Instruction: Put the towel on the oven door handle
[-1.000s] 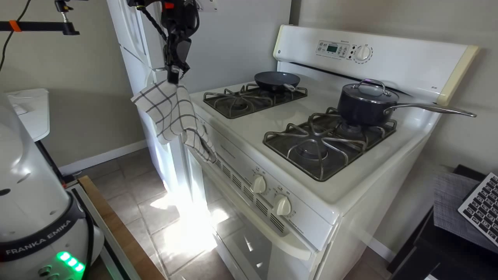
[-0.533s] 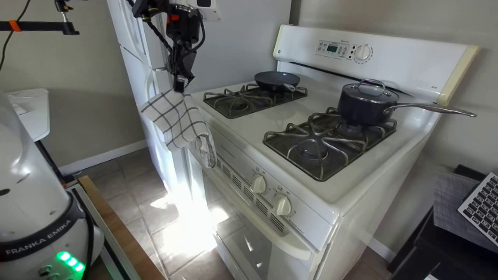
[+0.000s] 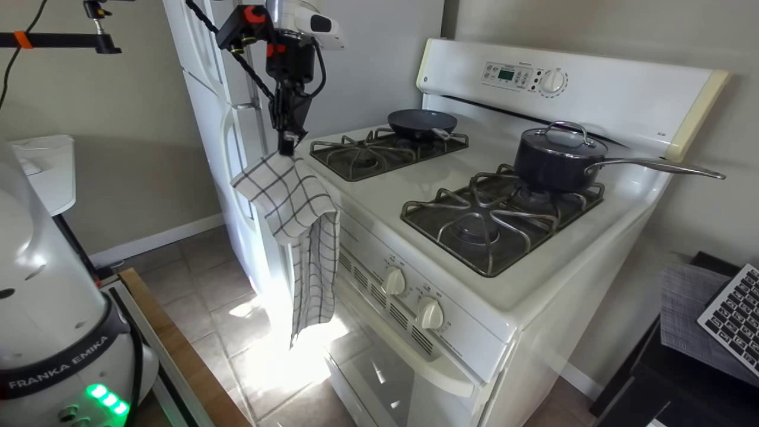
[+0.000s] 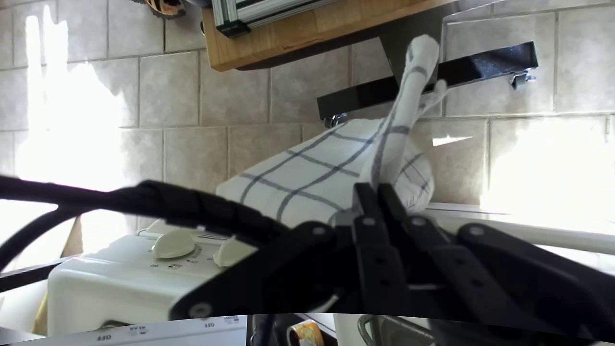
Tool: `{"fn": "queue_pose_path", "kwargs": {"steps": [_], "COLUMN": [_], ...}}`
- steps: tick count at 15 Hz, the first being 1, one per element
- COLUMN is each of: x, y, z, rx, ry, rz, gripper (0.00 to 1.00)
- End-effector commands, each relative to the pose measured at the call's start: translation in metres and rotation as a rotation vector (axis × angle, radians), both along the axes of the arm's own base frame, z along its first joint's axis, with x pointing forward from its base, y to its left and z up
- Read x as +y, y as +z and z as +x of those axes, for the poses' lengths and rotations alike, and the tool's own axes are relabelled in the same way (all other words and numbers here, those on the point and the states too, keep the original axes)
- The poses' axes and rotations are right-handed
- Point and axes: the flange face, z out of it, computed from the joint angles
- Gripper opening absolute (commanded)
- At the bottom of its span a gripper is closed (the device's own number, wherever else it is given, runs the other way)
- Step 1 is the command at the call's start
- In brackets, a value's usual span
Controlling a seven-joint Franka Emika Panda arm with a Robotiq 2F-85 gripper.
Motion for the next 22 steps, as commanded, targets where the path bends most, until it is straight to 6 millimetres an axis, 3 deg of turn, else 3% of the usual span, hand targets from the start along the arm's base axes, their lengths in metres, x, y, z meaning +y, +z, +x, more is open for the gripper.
{"fn": "queue_pose_path", "kwargs": {"steps": [1, 4, 7, 14, 22], "x": [-0.004, -0.005, -0.002, 0.014, 0.041], "y": [-0.015, -0.019, -0.010, 0.045, 0.107], "z": [0.006, 0.009, 0.008, 0.012, 0.032], "rx": [-0.013, -0.013, -0.017, -0.137, -0.436], "ry": [-0.010, -0.015, -0.006, 0.009, -0.003], "rz": [-0.022, -0.029, -0.019, 0.047, 0.227], "gripper": [0.01, 0.01, 0.01, 0.01, 0.01]}}
